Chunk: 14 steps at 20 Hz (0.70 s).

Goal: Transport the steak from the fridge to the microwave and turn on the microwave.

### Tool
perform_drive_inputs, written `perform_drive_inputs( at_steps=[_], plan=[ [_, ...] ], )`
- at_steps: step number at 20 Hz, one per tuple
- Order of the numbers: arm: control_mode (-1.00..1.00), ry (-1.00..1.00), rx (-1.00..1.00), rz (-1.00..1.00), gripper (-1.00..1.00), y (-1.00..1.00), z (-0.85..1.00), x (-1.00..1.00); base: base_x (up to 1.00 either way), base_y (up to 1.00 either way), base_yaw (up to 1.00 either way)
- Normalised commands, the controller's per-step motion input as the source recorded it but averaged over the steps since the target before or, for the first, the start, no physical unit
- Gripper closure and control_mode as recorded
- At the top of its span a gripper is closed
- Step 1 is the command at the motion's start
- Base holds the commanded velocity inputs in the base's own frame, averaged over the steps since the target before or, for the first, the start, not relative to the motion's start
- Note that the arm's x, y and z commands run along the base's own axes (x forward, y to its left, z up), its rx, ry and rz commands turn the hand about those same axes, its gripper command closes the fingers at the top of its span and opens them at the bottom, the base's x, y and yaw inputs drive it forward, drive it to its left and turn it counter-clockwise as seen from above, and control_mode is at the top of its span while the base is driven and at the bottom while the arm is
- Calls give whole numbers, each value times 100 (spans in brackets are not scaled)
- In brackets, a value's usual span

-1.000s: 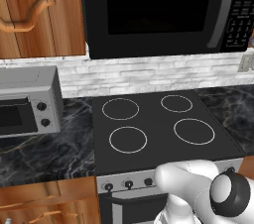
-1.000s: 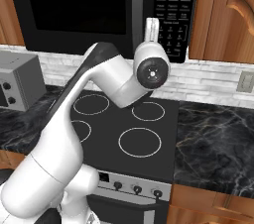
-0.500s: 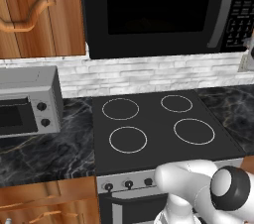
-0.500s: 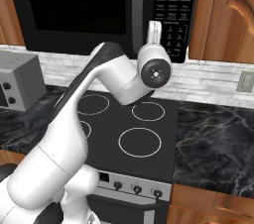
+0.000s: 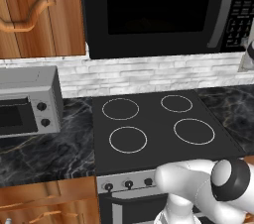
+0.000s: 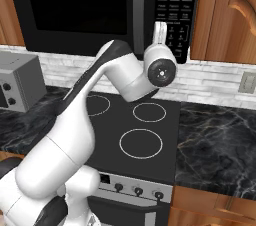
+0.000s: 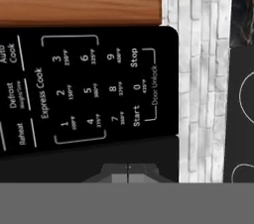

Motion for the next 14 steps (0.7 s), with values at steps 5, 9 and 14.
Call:
perform_drive_inputs(
  at_steps=[5,9,14],
  plan=[
    [-100,0,0,0,100,-7,-9,22,0,0,0],
    [-100,0,0,0,100,-6,-11,19,0,0,0],
    [-100,0,0,0,100,-2,-11,15,0,0,0]
  ],
)
